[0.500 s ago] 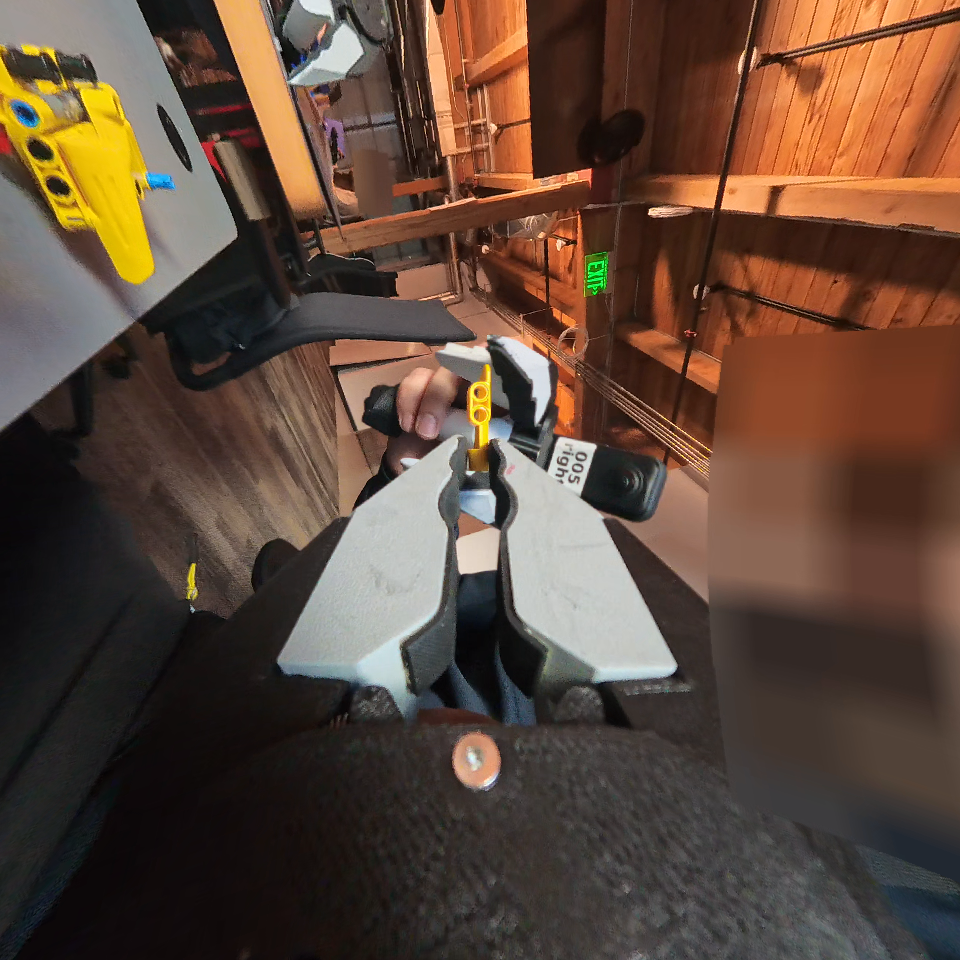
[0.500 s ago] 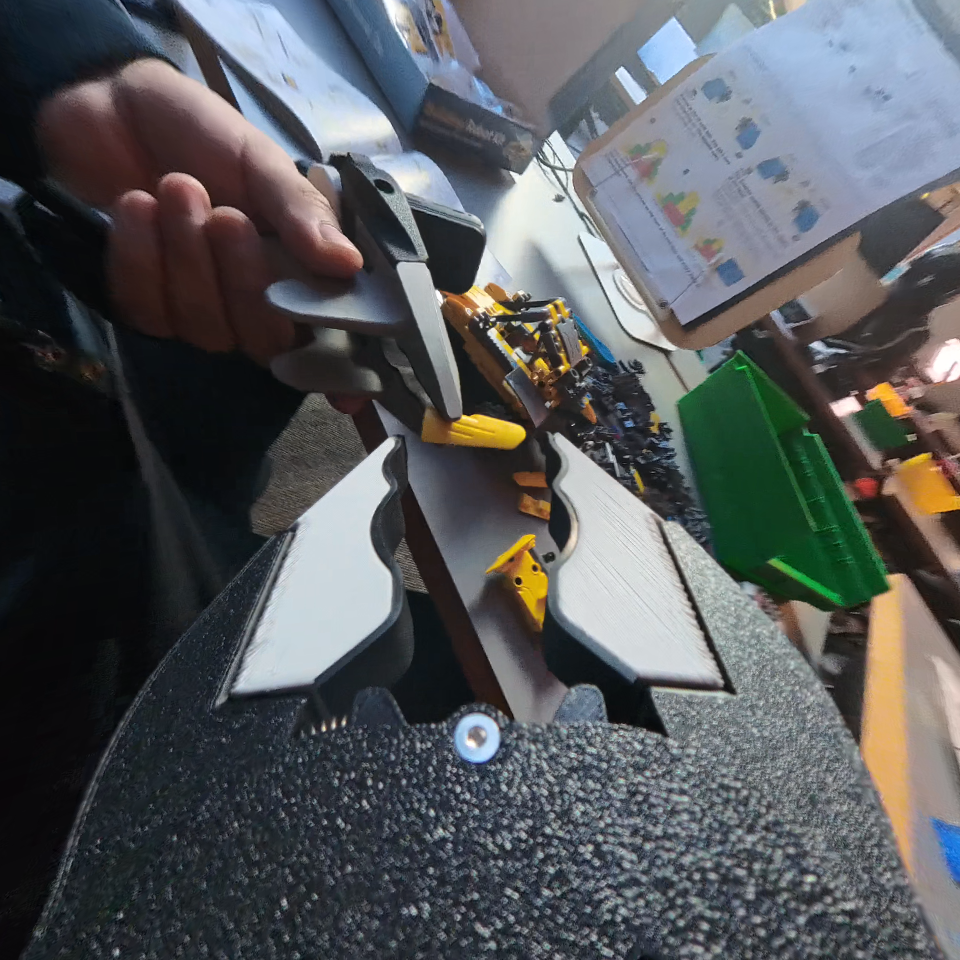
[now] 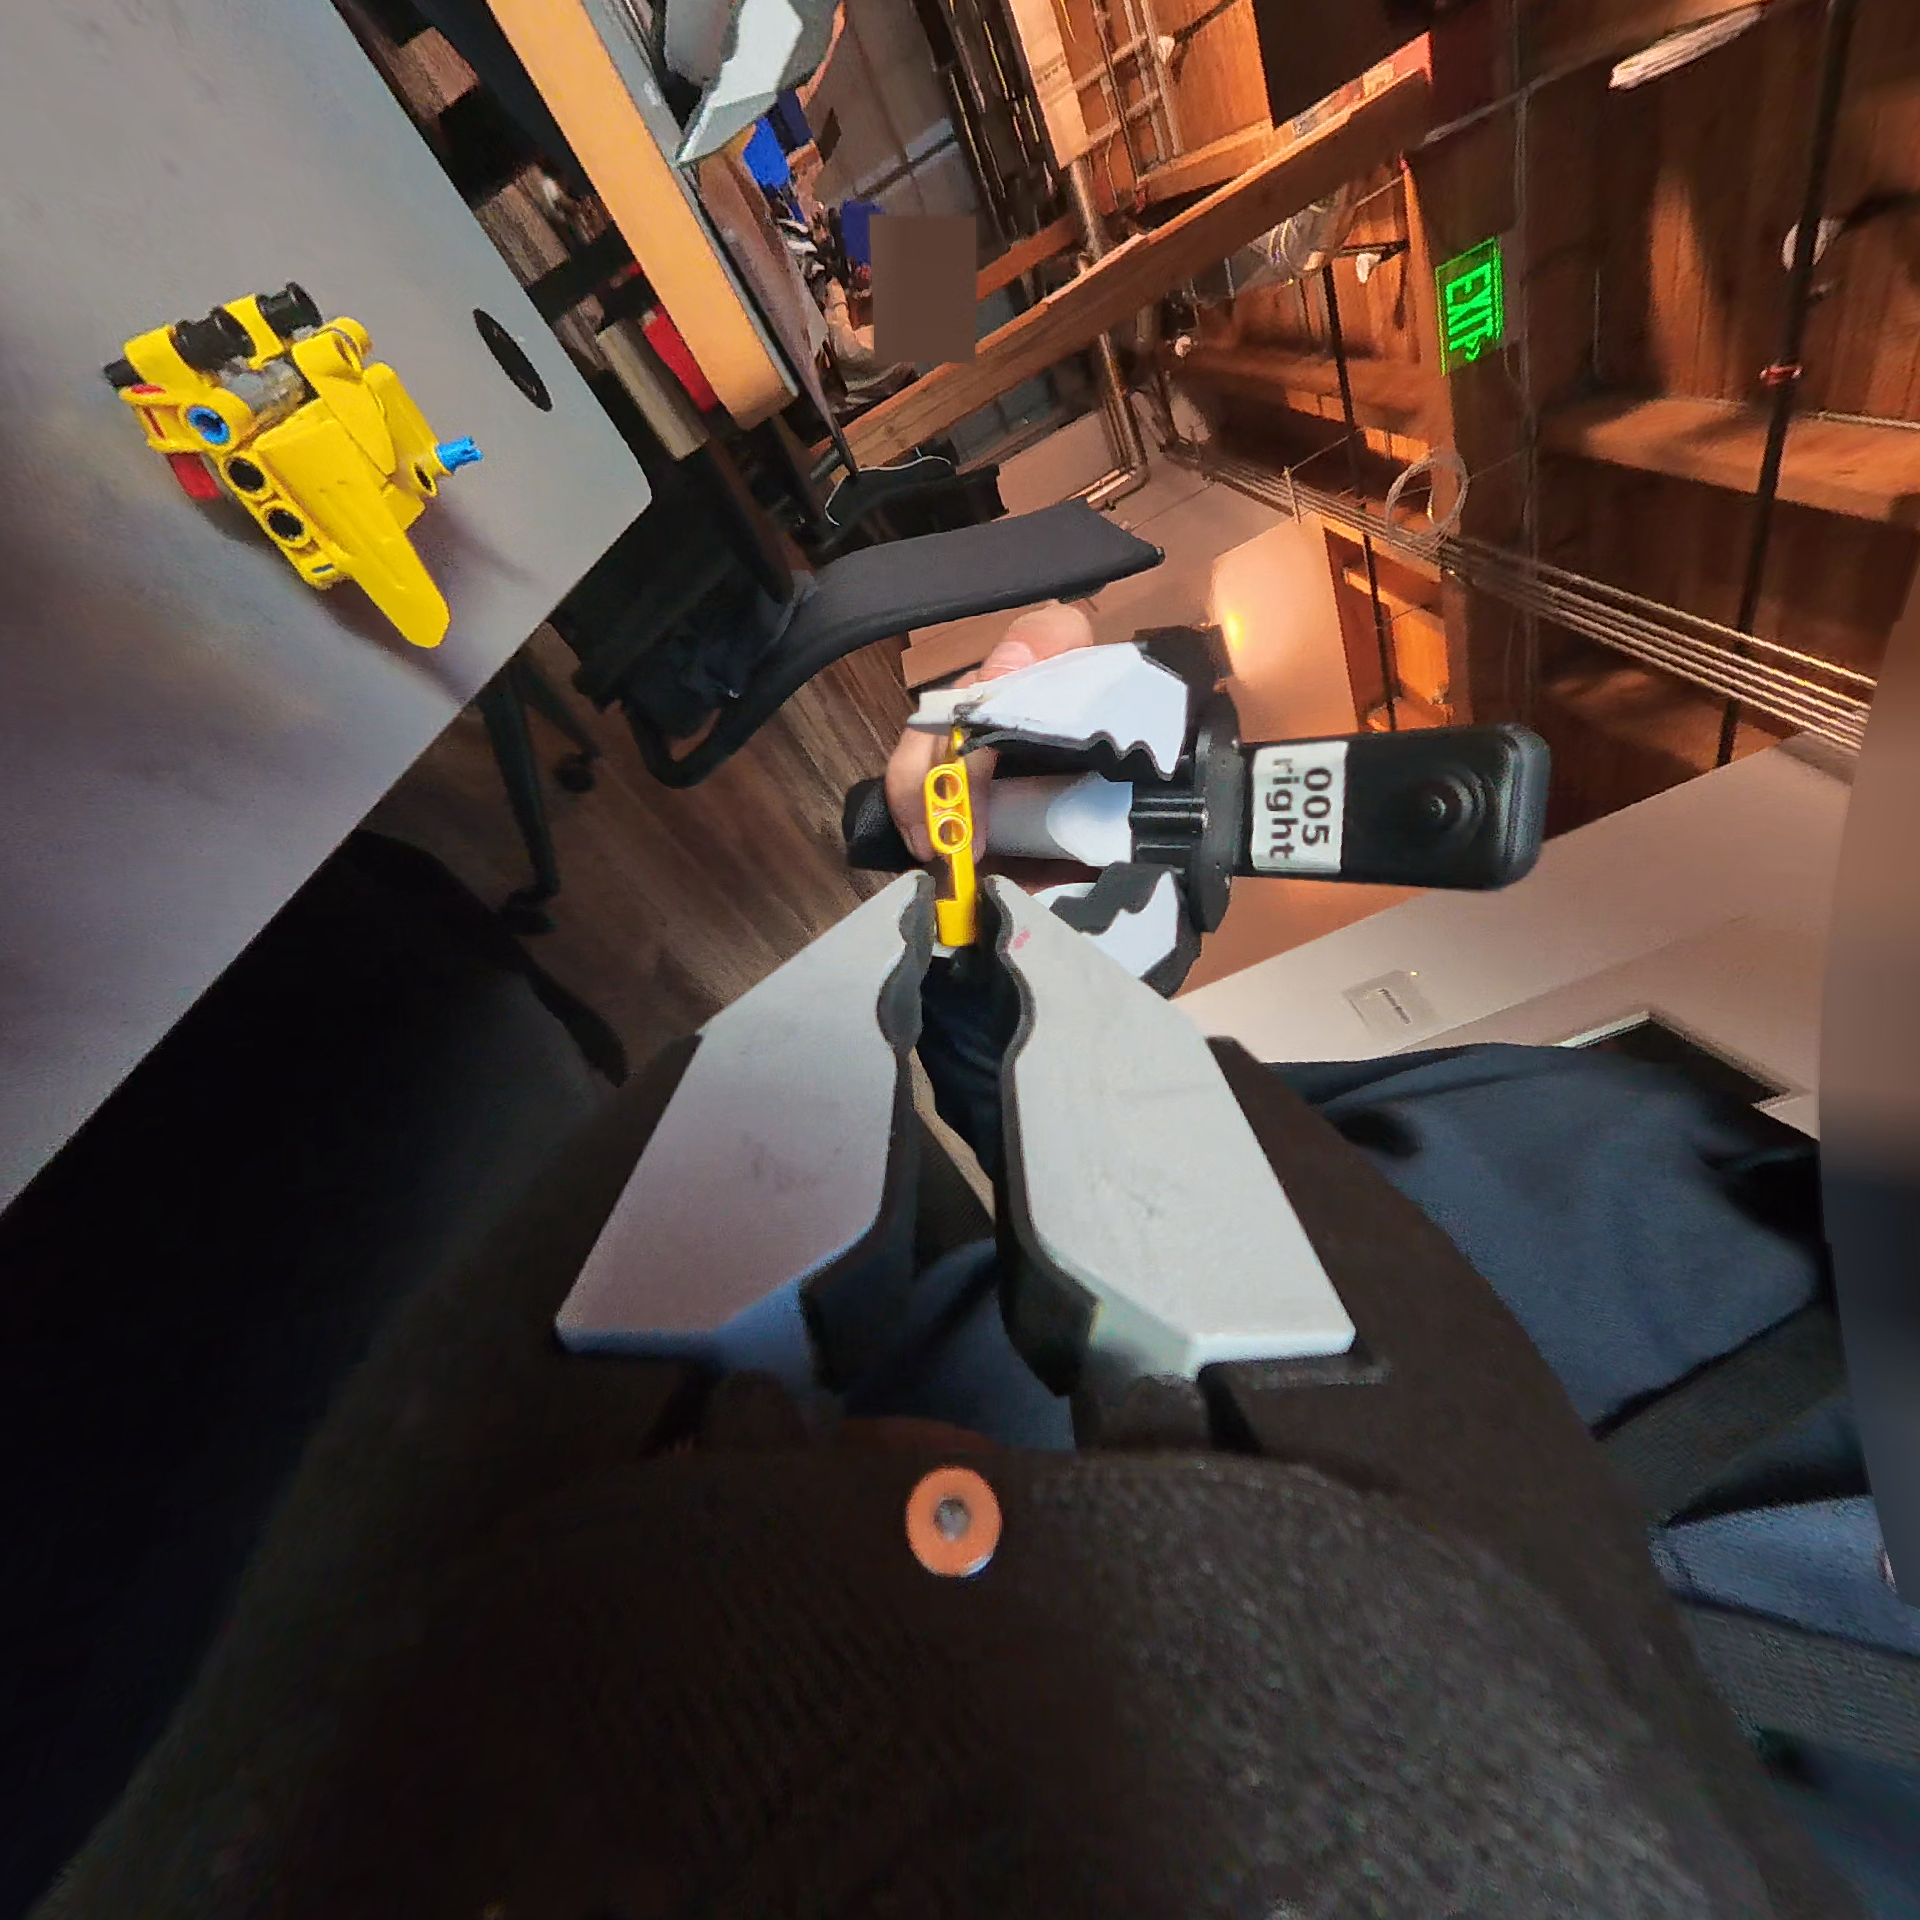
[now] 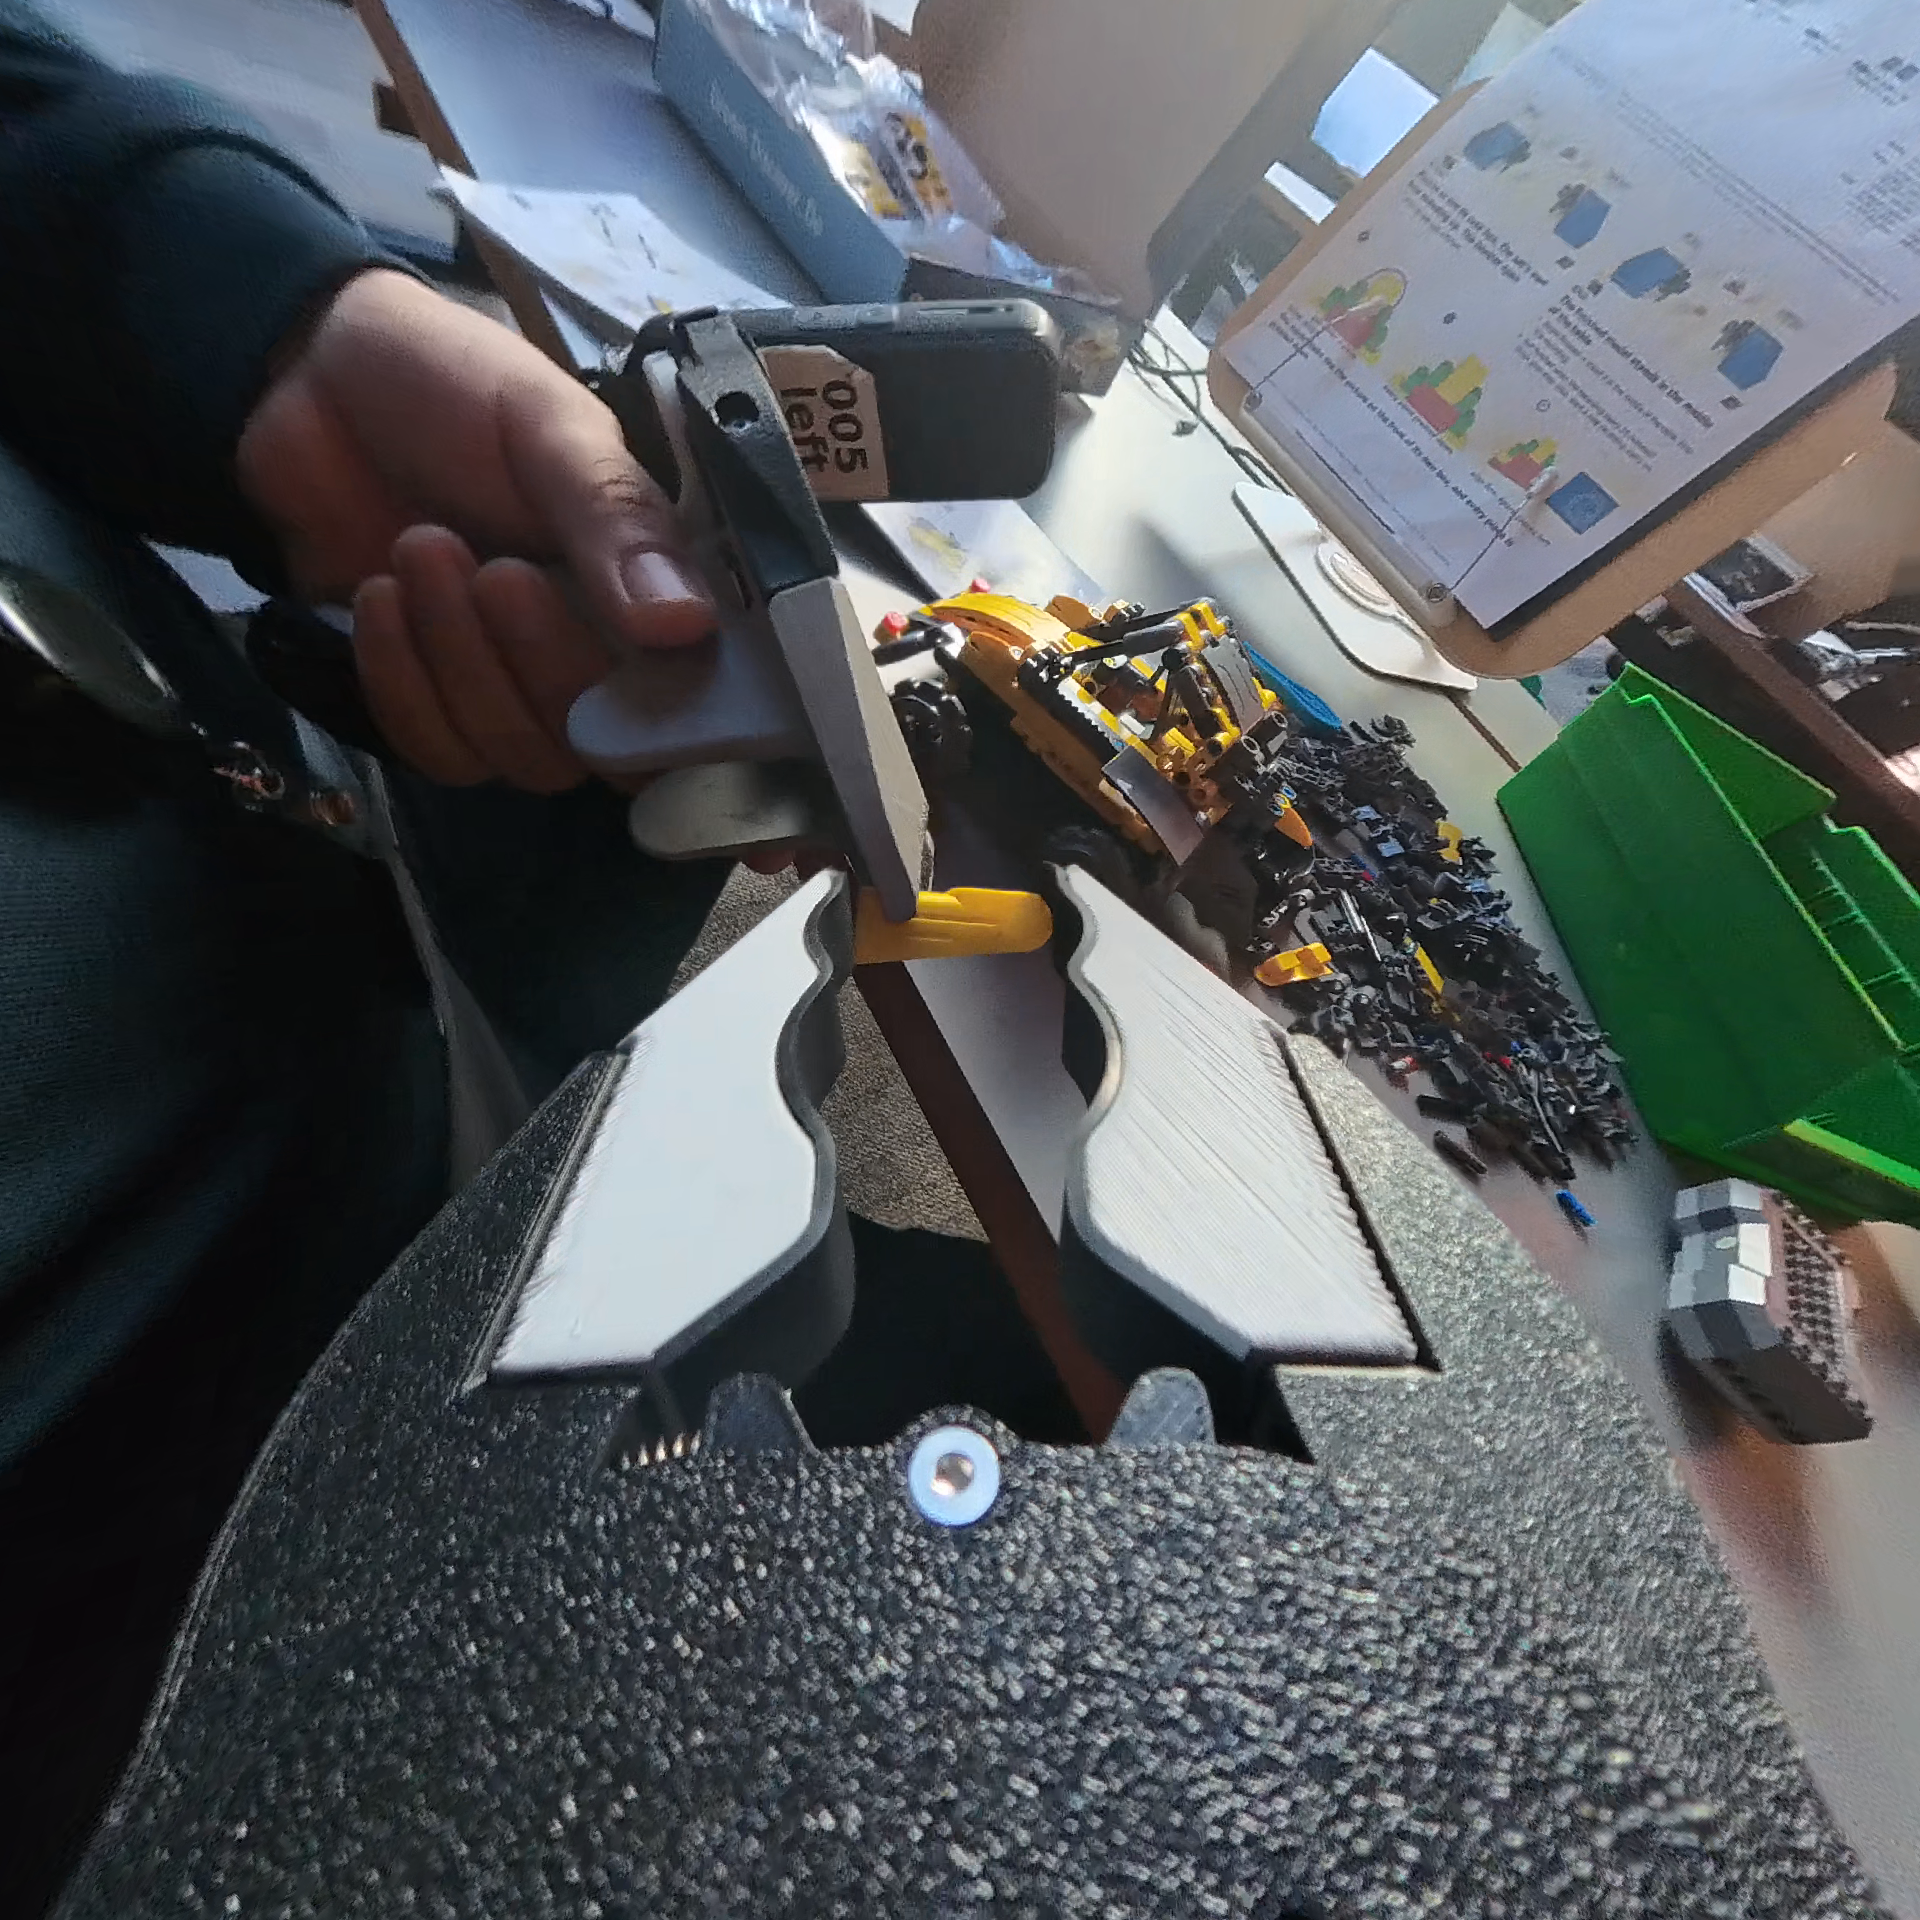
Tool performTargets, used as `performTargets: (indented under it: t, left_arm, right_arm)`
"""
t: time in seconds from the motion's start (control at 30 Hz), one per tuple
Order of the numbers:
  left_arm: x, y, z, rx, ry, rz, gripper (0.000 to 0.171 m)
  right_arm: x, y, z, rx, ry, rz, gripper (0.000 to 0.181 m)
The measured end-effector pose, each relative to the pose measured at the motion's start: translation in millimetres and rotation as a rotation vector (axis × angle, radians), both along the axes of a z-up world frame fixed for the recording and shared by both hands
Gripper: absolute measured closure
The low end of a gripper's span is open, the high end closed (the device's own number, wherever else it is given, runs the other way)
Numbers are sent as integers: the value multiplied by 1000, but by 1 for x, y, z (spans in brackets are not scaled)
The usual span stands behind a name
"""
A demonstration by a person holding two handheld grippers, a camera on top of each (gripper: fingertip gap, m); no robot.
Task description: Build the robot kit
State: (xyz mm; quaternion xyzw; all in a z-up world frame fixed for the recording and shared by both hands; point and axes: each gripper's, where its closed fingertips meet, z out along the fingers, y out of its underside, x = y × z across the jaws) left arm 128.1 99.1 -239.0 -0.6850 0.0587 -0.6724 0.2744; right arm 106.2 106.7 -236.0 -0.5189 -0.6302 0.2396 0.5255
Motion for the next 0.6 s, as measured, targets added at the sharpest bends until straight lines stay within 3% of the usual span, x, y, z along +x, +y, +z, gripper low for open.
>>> performTargets:
  t: [0.23, 0.33, 0.4, 0.47, 0.53, 0.57, 0.6]
  left_arm:
    - [-3, 2, 5, 12, -28, 19, 167]
    - [-7, 1, 13, 107, 5, 31, 166]
    - [-16, 3, 30, 435, 182, 120, 166]
    - [-22, -6, 56, 987, 499, 198, 166]
    - [-20, -30, 77, 1652, 790, 247, 167]
    - [-19, -33, 79, 1905, 937, 259, 167]
    - [-23, -27, 82, 2040, 1088, 310, 168]
  right_arm:
    - [1, 7, 5, -21, 56, -33, 133]
    - [3, 6, 7, -58, 73, -23, 128]
    - [4, -1, 13, -157, 129, 24, 128]
    - [9, -12, 25, -287, 208, 104, 139]
    - [13, -27, 44, -425, 299, 210, 144]
    - [15, -31, 55, -460, 344, 246, 144]
    - [17, -36, 65, -475, 382, 279, 144]
